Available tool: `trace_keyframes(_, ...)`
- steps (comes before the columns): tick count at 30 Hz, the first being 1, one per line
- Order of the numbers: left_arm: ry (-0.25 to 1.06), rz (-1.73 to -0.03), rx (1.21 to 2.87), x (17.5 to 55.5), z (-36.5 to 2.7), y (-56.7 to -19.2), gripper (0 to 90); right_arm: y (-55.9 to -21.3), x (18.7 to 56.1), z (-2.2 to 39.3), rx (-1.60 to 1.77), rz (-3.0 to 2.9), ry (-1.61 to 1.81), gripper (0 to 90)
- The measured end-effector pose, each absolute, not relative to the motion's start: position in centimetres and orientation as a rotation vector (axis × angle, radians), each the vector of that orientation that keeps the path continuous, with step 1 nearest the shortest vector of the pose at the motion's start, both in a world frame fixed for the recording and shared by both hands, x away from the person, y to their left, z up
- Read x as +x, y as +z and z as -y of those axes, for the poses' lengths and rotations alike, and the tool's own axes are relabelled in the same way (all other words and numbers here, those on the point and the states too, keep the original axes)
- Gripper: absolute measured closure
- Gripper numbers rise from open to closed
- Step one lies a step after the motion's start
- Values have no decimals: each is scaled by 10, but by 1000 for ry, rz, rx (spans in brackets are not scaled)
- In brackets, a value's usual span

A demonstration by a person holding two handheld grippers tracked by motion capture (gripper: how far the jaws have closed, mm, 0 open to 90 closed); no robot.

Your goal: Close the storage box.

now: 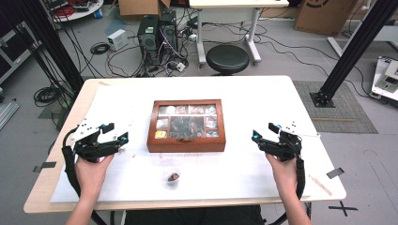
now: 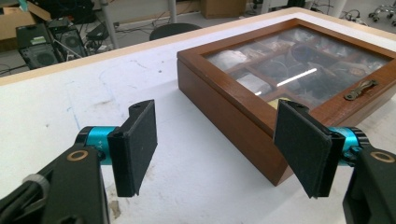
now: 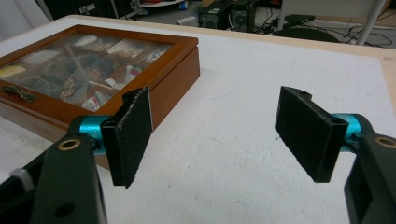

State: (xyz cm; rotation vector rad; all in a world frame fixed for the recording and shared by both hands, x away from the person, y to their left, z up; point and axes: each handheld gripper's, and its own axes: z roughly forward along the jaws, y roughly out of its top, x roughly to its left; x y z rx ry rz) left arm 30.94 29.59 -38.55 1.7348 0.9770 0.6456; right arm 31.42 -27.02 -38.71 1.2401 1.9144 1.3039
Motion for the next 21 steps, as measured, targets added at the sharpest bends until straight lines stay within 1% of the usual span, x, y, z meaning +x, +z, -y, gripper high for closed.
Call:
trace_keyframes(14,651,-998,1728,309,-298,-387,301,-390,316,271,1237,-1931,1306,263)
trace_keyframes(21,647,-1022,1728,311,-302,-388,292,-393,318,272,1241,-1931,1294,227)
